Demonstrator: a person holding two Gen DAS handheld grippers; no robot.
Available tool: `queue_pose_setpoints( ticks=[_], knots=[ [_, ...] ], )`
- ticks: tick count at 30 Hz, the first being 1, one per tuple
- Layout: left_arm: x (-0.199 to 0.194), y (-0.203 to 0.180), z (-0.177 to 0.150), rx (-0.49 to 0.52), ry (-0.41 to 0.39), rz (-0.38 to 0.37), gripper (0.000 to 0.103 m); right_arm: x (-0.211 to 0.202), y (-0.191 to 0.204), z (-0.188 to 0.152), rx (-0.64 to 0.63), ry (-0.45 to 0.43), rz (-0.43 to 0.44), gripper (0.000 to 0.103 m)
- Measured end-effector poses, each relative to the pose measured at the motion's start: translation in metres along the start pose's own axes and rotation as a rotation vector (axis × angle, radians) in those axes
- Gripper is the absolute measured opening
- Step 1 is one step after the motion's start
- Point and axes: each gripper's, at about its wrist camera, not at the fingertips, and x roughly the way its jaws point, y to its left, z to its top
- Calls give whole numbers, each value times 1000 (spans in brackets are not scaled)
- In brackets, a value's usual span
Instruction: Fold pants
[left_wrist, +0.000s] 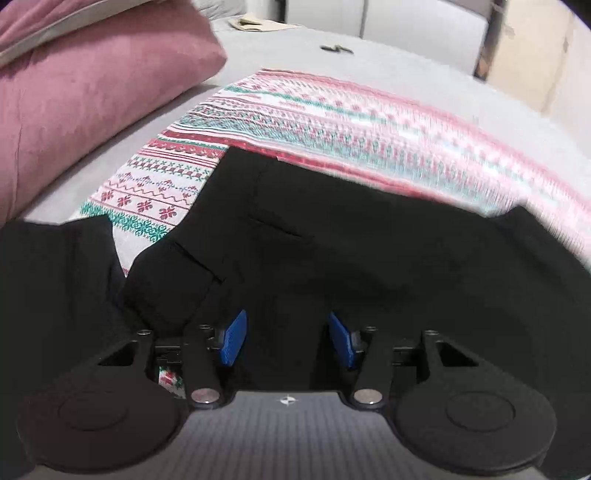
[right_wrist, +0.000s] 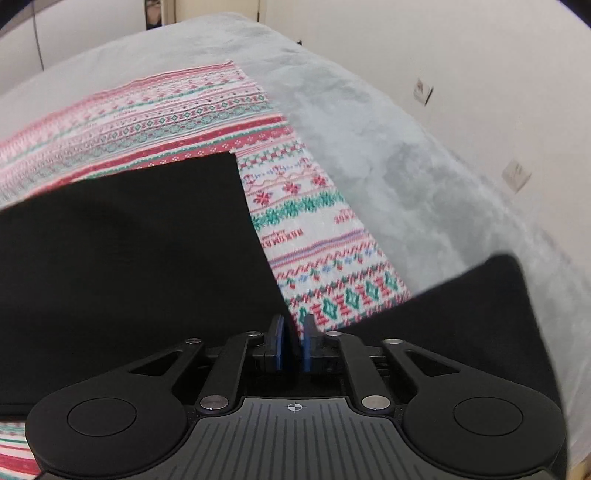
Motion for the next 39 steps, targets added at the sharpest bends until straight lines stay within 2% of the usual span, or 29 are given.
queue_pose_setpoints(
  ticks=[3, 4, 6, 9, 12, 15, 19, 21, 24, 26, 27, 29, 33, 35, 37, 39],
  knots=[
    [-22, 12, 9, -58, -68, -48, 79, -15, 20, 3, -67, -102, -111, 31],
    [-29, 18, 11, -72, -98, -47, 79, -21, 30, 4, -91, -134, -106, 33],
    [-33, 33, 15, -118, -124, -27, 80, -30, 62, 1, -191, -179, -35, 35],
    [-22, 57, 16, -223, -65, -40, 79, -42, 119, -9, -366, -233, 34, 35],
    [-26, 79, 13, -337, -80, -56, 74, -50, 168, -19, -457, -218, 166, 35],
    [-30, 73, 11, -267, -103, -22, 71, -59, 210, -32, -560, -212, 267, 35],
    [-19, 69, 10, -190, -54, 48, 63, -47, 246, -53, -676, -81, 352, 35],
    [-19, 72, 12, -181, -60, 59, 57, -48, 252, -58, -702, -94, 326, 35],
    [-33, 91, 15, -288, -104, 7, 57, -47, 245, -56, -666, -76, 351, 35],
    [-47, 101, 16, -327, -140, 9, 72, -45, 239, -55, -652, -76, 368, 36],
    [-50, 103, 15, -312, -146, 27, 74, -44, 237, -55, -648, -78, 367, 38],
    [-48, 107, 13, -302, -119, 56, 75, -44, 236, -57, -651, -86, 363, 38],
    [-23, 108, 10, -359, -20, -75, 79, -43, 244, -53, -652, -87, 359, 38],
    [-14, 95, 11, -315, -6, -66, 79, -42, 244, -51, -634, -78, 369, 38],
    [-8, 79, 12, -213, -4, -6, 79, -41, 244, -50, -637, -76, 368, 38],
    [-3, 72, 13, -169, 6, 35, 79, -42, 241, -50, -634, -77, 372, 38]
  ],
)
